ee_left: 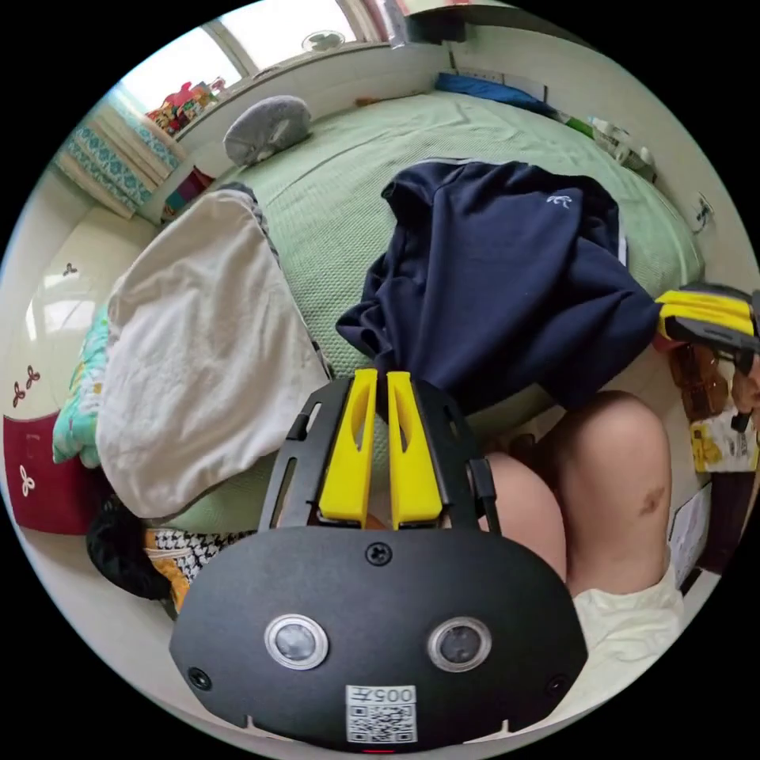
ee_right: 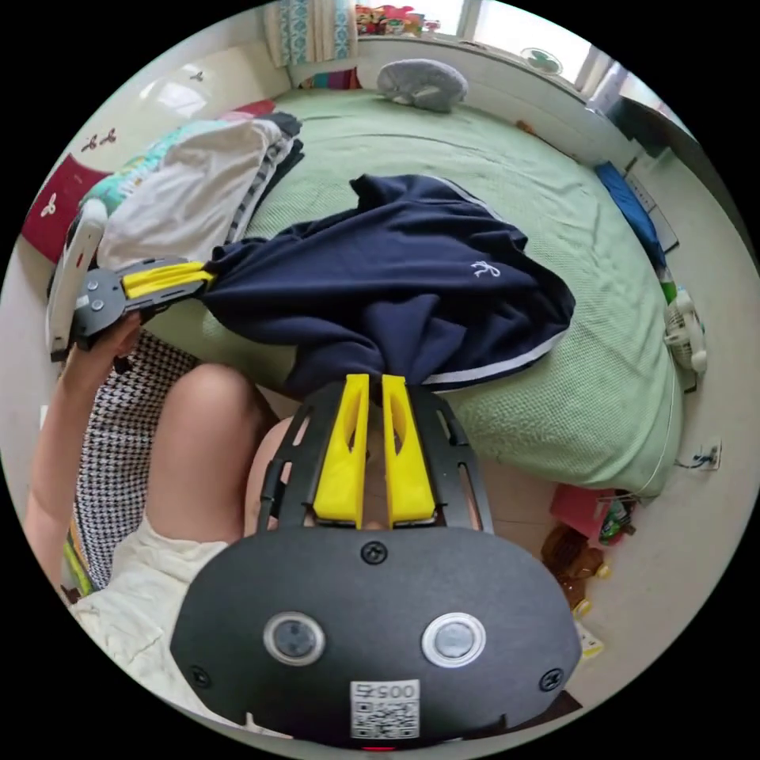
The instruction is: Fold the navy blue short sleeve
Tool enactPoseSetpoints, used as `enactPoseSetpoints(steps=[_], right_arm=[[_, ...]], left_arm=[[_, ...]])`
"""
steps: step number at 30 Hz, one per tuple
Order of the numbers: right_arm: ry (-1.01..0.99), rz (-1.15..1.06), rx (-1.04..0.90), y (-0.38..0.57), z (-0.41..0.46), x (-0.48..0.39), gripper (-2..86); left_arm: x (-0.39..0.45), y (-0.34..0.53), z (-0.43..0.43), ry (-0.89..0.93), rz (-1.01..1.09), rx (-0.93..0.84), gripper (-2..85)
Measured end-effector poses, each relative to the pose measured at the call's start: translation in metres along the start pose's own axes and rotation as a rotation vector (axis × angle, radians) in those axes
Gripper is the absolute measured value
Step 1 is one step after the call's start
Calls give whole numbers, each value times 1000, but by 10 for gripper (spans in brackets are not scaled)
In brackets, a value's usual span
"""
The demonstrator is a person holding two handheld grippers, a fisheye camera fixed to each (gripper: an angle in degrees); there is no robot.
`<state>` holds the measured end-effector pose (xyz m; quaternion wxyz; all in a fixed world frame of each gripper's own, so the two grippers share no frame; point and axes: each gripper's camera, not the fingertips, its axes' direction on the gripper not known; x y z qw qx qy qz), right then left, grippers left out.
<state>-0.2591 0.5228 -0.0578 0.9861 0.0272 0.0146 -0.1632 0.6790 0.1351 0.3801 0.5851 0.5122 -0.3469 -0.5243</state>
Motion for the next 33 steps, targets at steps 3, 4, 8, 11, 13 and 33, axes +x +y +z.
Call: enactPoseSetpoints(steps=[3,4,8,11,13,33], right_arm=[[-73,25,61,38,-40,26,-7],[-94,34,96,54,-57,35,-7],[-213,63,201,111,-105,67,8],[-312,60,212,145,-111,84,33],[-351,48,183,157,-99,90,42],[-83,516,41,85,33,247,112]], left_arm=[[-3,22,-50,4,63,90,37],[-9,31,-70,44,64,128,36],[-41,62,-129,177,44,191,39],[-59,83,-150,268,57,182,45],[-70,95,-156,300,55,187,54],[-99,-175,57,318,14,136,153]])
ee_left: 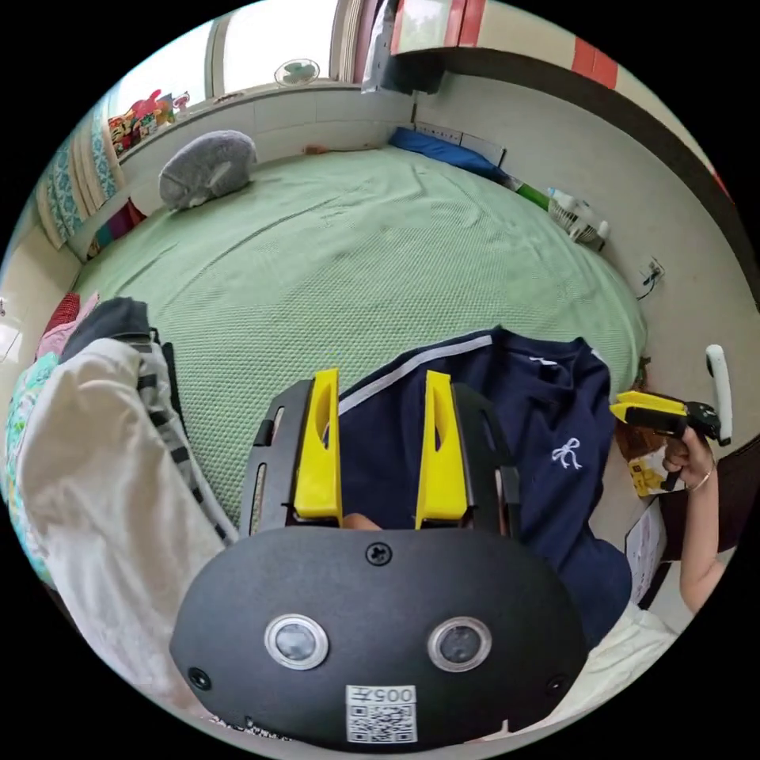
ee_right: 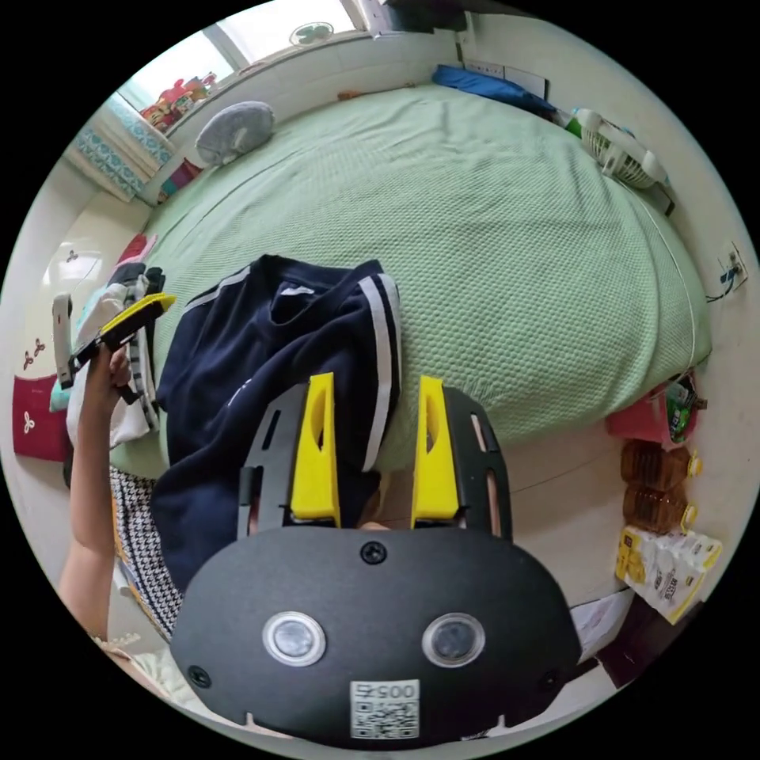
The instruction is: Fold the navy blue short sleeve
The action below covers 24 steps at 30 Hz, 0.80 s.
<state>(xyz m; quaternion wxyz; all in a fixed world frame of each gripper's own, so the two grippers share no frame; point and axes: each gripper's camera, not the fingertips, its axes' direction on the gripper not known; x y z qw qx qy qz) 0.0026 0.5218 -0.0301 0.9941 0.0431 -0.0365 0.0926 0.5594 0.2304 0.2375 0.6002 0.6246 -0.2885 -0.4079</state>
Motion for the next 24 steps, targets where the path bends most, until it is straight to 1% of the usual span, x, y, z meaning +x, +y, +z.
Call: enactPoseSetpoints(steps=[2,3,5,6,7,8,9,12,14,16,18,20,21,23,24], right_arm=[[63,30,-49,-7,20,1,114],[67,26,-58,-7,24,1,113],[105,-17,-32,-6,24,-3,101],[103,-28,-26,-6,23,-3,72],[81,-42,-13,-5,17,-3,16],[20,-65,14,-6,5,-2,3],[0,-75,32,-8,-2,-2,-3],[23,-119,119,-35,-44,-10,-9],[100,-174,240,-75,-83,-28,-9],[140,-181,288,-113,-104,-44,-8],[166,-183,345,-152,-116,-62,-5],[206,-188,414,-199,-120,-84,7],[211,-185,406,-209,-118,-88,12],[249,-137,291,-234,-105,-98,34],[254,-125,277,-235,-102,-99,36]], left_arm=[[3,-11,52,-8,8,-181,146],[2,-11,60,-30,1,-199,141],[0,-5,53,-59,-32,-134,100],[-1,-4,49,-42,-28,-126,81],[-3,0,40,0,-5,-108,44],[-6,4,26,-20,13,-76,40],[-8,6,17,-38,27,-59,38],[-27,2,-37,-99,46,19,34],[-55,-12,-83,-122,-17,98,33],[-79,-28,-108,-162,-80,135,34],[-105,-46,-123,-189,-153,176,35],[-144,-72,-127,-199,-272,181,48],[-152,-78,-125,-195,-294,169,55],[-183,-87,-108,-91,-408,99,83],[-189,-85,-104,-61,-427,96,85]])
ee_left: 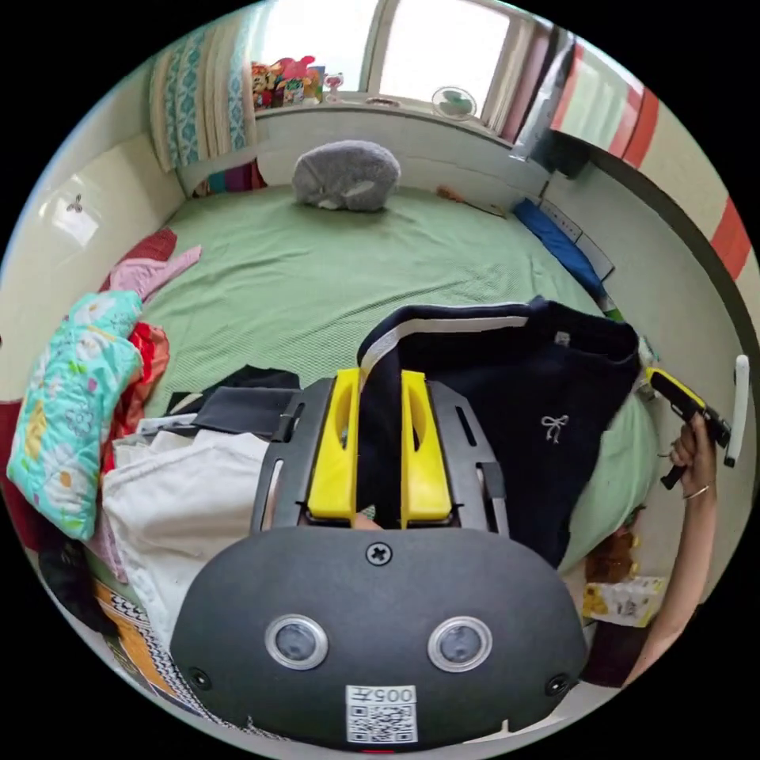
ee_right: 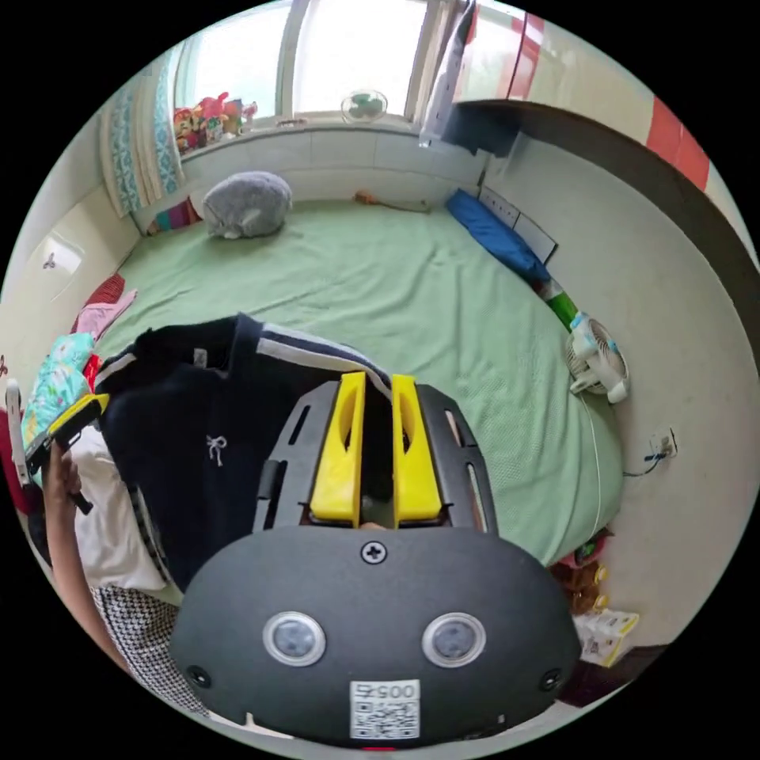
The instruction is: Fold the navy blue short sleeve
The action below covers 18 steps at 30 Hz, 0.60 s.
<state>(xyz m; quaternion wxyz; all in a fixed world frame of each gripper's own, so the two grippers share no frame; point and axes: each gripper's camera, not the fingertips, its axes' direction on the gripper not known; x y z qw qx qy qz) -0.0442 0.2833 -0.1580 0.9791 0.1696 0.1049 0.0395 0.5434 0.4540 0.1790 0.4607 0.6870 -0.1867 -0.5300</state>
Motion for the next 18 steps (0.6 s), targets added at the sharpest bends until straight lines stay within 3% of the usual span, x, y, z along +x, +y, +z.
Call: enactPoseSetpoints(steps=[3,7,10,14,18], right_arm=[[-70,-104,18,31,10,-12,47],[-159,-229,-143,117,50,4,66],[-267,-174,-245,180,71,38,76],[-397,-105,-244,238,79,76,76],[-337,-89,-240,256,88,85,73]], left_arm=[[-15,21,15,80,-22,5,84],[-14,84,39,75,143,-89,84],[-9,142,38,120,239,-121,89],[0,210,47,83,340,-212,96],[-5,242,69,66,319,-292,99]])
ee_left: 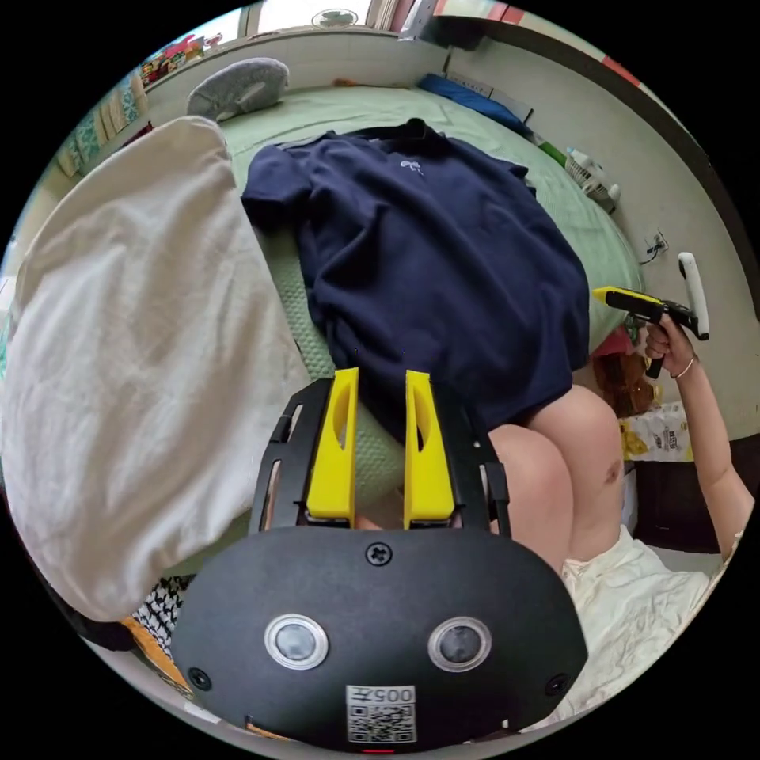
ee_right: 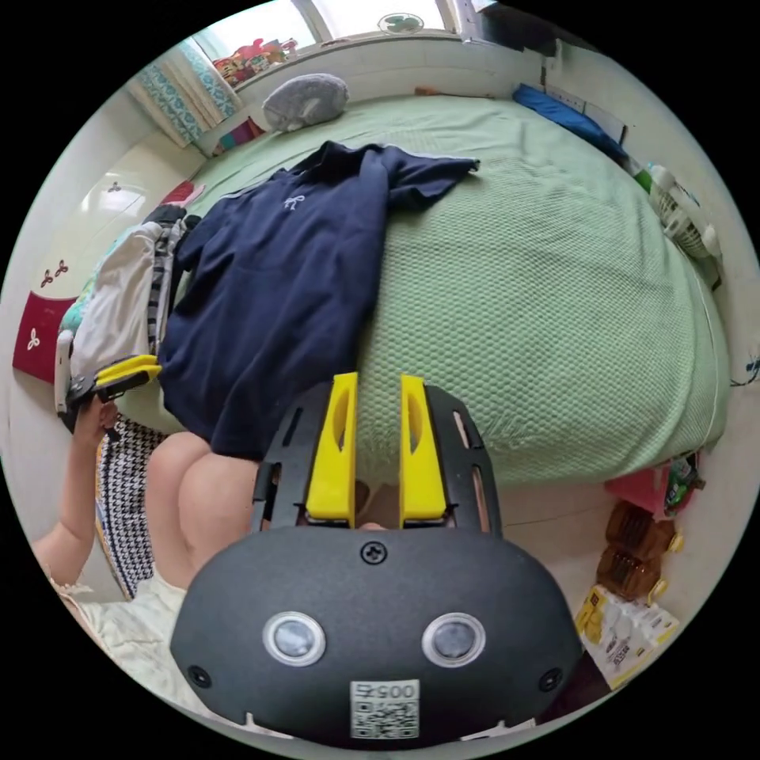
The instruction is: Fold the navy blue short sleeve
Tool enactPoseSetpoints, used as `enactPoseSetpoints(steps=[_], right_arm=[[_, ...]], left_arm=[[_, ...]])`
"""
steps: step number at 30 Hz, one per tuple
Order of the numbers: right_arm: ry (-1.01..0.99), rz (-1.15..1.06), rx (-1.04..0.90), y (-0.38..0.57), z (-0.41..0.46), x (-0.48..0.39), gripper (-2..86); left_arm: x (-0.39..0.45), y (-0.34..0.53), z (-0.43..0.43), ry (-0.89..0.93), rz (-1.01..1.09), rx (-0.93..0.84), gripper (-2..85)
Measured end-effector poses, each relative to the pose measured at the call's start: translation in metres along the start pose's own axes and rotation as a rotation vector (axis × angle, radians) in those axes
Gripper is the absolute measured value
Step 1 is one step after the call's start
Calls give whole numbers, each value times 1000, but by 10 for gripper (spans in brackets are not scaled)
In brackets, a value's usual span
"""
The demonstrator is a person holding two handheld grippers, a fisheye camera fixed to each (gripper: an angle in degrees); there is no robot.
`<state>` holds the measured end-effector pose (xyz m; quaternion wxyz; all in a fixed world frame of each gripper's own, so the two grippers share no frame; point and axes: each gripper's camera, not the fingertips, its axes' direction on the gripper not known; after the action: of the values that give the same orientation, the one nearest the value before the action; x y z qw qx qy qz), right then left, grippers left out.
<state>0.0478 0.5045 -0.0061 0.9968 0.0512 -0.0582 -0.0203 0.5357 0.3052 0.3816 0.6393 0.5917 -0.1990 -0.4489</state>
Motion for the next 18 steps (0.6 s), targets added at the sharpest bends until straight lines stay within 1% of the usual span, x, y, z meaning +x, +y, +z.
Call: enactPoseSetpoints(steps=[1,4,9,12,14,15,17,18], right_arm=[[-10,12,-8,1,5,2,70],[-149,26,-43,0,17,-4,65],[-153,-5,-38,-6,26,-38,21],[-126,-117,53,-6,7,-68,4],[-102,-249,105,0,-8,-89,15],[-91,-284,102,2,-9,-93,20],[-80,-384,11,9,-5,-97,39],[-83,-394,-9,11,-3,-96,41]], left_arm=[[-2,4,7,-6,-26,2,98],[-7,5,23,57,-64,6,96],[-6,-2,34,109,-121,16,64],[1,-6,24,36,-117,7,44],[9,-6,13,-22,-73,16,43],[10,-5,11,-30,-66,19,43],[11,-2,4,-43,-50,33,43],[10,0,3,-44,-51,36,43]])
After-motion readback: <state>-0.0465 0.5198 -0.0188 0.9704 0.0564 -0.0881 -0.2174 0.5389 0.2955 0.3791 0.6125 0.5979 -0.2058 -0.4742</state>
